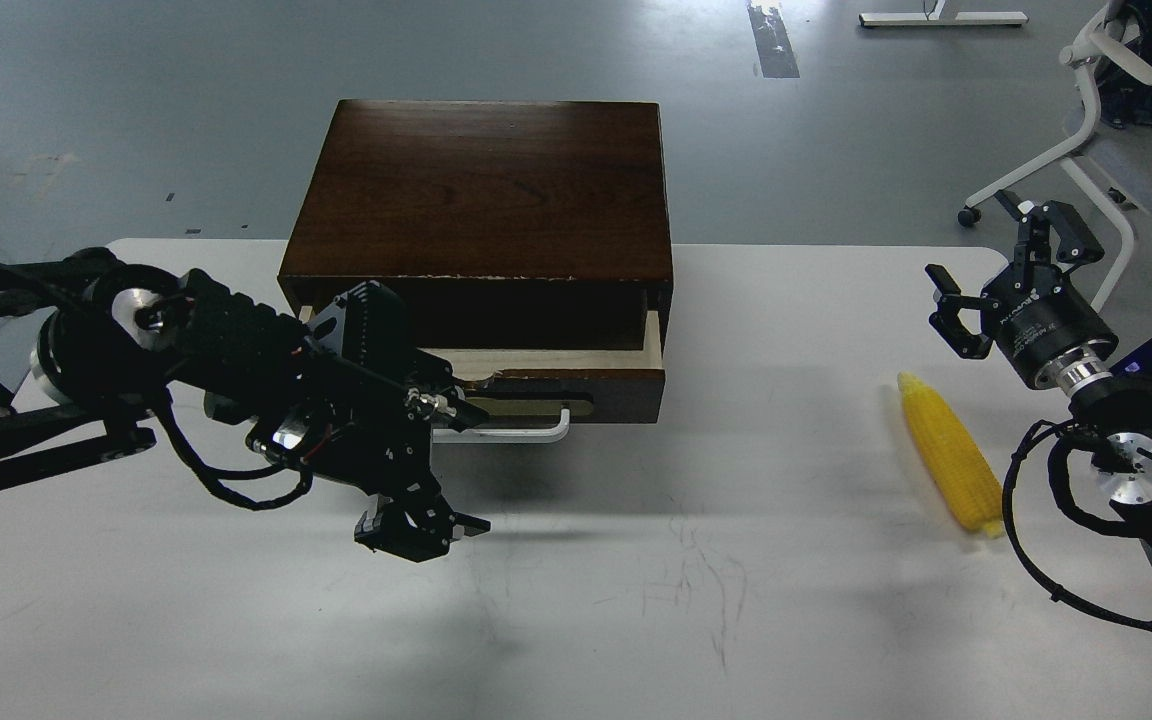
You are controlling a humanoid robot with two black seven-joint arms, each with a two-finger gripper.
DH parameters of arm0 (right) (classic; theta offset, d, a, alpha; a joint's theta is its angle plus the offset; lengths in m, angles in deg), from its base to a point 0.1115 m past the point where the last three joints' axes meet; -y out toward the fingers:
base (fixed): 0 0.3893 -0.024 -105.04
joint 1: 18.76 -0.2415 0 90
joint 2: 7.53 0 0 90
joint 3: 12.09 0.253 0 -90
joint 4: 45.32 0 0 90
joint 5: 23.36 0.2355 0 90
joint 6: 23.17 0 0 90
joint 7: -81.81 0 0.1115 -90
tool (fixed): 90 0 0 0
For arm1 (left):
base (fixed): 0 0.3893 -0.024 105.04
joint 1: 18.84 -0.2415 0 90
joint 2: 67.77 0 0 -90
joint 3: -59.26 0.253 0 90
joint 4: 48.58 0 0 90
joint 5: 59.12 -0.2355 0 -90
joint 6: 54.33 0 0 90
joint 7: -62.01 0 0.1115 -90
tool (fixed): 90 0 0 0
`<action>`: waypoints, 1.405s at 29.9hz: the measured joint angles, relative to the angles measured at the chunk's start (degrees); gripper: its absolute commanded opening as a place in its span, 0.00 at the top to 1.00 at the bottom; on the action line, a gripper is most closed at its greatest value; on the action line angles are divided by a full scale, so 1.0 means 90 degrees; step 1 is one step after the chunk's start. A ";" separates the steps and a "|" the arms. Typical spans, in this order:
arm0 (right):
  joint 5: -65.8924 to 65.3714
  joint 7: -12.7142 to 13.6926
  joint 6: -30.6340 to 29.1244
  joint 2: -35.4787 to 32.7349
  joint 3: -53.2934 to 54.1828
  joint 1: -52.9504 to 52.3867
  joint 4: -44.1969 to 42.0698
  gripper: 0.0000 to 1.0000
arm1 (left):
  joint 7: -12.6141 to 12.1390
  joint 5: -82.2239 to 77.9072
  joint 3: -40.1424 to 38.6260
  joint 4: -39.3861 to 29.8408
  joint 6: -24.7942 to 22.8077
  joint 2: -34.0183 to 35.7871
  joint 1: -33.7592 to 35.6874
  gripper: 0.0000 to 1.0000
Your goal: Put corn in drawer with both arms
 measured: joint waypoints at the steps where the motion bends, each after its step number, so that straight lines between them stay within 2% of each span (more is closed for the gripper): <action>1: -0.0004 0.0000 0.0000 0.0000 -0.0002 -0.0009 0.0001 0.00 | 0.0000 0.0310 -0.0044 0.0003 0.0000 0.0030 0.0104 0.02; 6: -0.0008 0.0000 -0.0018 -0.0009 -0.0010 -0.0029 0.0009 0.00 | -0.0001 0.2624 -0.0712 0.0112 0.0000 0.0423 0.0278 0.02; 10: -0.0009 0.0000 -0.0019 -0.0009 -0.0010 -0.0030 0.0011 0.00 | -0.0001 0.5282 -0.1216 0.0506 0.0000 0.0838 0.0251 0.02; 16: -0.0024 0.0000 -0.0020 -0.0004 -0.0017 -0.0034 0.0027 0.00 | -0.0001 0.9196 -0.1301 0.1570 0.0001 0.1178 0.0124 0.02; 19: -0.0028 0.0000 -0.0027 -0.0005 -0.0019 -0.0066 0.0037 0.00 | 0.0000 1.0407 -0.1301 0.2155 0.0001 0.1195 -0.0167 0.02; 27: -0.0049 0.0000 -0.0071 -0.0080 -0.0191 -0.0097 0.0115 0.00 | 0.0001 1.2501 -0.1315 0.3570 0.0002 0.0943 -0.1235 0.02; 33: -0.0415 0.0000 -0.0097 -0.0253 -0.0239 -0.0130 0.0344 0.00 | 0.0002 1.3513 -0.1378 0.4704 0.0004 0.0356 -0.2230 0.02; 37: -0.1443 0.0000 -0.0100 -0.0611 -0.0316 -0.0231 0.0709 0.00 | 0.0002 1.3678 -0.1642 0.5342 0.0003 -0.0131 -0.2774 0.02; 42: -0.3221 0.0000 -0.0099 -0.1407 -0.0847 -0.0664 0.1192 0.00 | 0.0002 1.3685 -0.1984 0.5494 0.0002 -0.0395 -0.3120 0.02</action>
